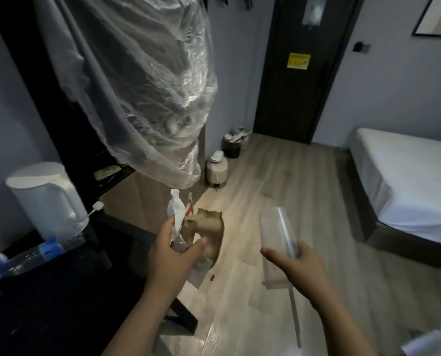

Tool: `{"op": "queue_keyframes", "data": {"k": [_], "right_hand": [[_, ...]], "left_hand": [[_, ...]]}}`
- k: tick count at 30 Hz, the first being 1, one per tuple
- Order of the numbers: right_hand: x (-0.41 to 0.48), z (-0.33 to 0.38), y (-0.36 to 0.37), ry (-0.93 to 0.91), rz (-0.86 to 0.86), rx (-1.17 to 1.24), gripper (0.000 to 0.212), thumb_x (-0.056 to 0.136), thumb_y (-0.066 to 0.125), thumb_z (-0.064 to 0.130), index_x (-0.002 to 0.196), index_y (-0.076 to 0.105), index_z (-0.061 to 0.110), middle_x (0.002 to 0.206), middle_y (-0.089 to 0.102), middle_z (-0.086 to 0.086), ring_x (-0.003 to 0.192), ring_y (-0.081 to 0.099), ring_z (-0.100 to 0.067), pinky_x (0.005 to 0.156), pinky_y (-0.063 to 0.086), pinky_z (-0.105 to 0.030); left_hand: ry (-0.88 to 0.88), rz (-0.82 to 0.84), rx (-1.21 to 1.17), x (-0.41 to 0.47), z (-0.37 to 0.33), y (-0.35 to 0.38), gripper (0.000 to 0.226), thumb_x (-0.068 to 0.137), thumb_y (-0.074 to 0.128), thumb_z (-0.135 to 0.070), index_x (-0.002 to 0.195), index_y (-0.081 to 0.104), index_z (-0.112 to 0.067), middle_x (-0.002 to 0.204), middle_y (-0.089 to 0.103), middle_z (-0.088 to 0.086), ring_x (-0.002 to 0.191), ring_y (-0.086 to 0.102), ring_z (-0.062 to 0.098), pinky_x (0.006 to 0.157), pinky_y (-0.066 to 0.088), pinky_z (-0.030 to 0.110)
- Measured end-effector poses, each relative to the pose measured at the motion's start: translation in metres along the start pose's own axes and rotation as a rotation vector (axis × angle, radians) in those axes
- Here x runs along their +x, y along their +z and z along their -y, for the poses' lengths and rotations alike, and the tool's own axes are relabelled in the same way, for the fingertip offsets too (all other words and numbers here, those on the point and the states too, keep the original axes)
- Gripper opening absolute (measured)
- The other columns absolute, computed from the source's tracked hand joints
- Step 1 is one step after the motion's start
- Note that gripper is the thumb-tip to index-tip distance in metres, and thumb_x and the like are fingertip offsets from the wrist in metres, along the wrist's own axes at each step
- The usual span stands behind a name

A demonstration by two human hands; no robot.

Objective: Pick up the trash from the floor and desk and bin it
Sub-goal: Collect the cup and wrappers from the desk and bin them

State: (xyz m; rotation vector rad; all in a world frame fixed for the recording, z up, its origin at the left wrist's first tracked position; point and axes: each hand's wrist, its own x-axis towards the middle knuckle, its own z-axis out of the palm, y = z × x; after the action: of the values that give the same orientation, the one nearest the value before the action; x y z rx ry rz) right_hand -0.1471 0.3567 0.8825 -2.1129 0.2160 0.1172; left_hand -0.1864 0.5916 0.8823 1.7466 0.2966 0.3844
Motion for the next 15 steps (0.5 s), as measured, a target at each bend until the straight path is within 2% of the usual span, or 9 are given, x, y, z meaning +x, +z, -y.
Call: {"op": "queue_keyframes", "data": {"k": [4,7,10,12,15], "right_hand": [[0.059,0.008,-0.006,0.058,-0.050,-0.039,0.047,0.064,0.080,0.055,0.089,0.061,0.021,0.085,0.067,0.000,0.077,0.065,-0.016,0.072,0.057,-0.040],[0.100,0.021,-0.010,0.101,-0.055,-0.065,0.049,0.064,0.079,0.057,0.091,0.063,0.020,0.084,0.068,0.000,0.076,0.066,-0.015,0.071,0.057,-0.038],[0.140,0.032,-0.014,0.123,-0.067,-0.072,0.050,0.066,0.078,0.057,0.095,0.062,0.020,0.087,0.068,0.000,0.077,0.065,-0.015,0.064,0.054,-0.031],[0.165,0.035,-0.019,0.130,-0.066,-0.071,0.050,0.067,0.077,0.057,0.098,0.062,0.020,0.088,0.067,0.001,0.077,0.065,-0.014,0.060,0.052,-0.027],[0.204,0.035,-0.027,0.159,-0.093,-0.042,0.050,0.067,0.078,0.056,0.099,0.062,0.020,0.088,0.067,0.001,0.076,0.065,-0.013,0.057,0.047,-0.024]], "left_hand": [[0.007,0.084,-0.042,0.068,0.006,0.035,0.049,0.075,0.079,-0.018,0.114,0.055,-0.035,0.103,0.063,-0.017,0.100,0.057,0.001,0.071,0.045,0.016],[-0.014,0.129,-0.035,0.120,0.009,0.055,0.058,0.068,0.081,-0.032,0.120,0.055,-0.035,0.111,0.063,-0.016,0.109,0.058,0.010,0.089,0.051,0.034],[-0.008,0.186,-0.039,0.168,0.008,0.077,0.062,0.071,0.081,-0.029,0.125,0.052,-0.036,0.116,0.063,-0.012,0.112,0.058,0.013,0.094,0.051,0.044],[0.000,0.205,-0.048,0.194,0.009,0.095,0.063,0.068,0.081,-0.029,0.123,0.052,-0.039,0.116,0.064,-0.014,0.113,0.058,0.011,0.095,0.050,0.041],[0.014,0.222,-0.036,0.231,0.010,0.124,0.055,0.069,0.082,-0.022,0.109,0.055,-0.050,0.106,0.066,-0.021,0.105,0.060,0.001,0.089,0.049,0.029]]}}
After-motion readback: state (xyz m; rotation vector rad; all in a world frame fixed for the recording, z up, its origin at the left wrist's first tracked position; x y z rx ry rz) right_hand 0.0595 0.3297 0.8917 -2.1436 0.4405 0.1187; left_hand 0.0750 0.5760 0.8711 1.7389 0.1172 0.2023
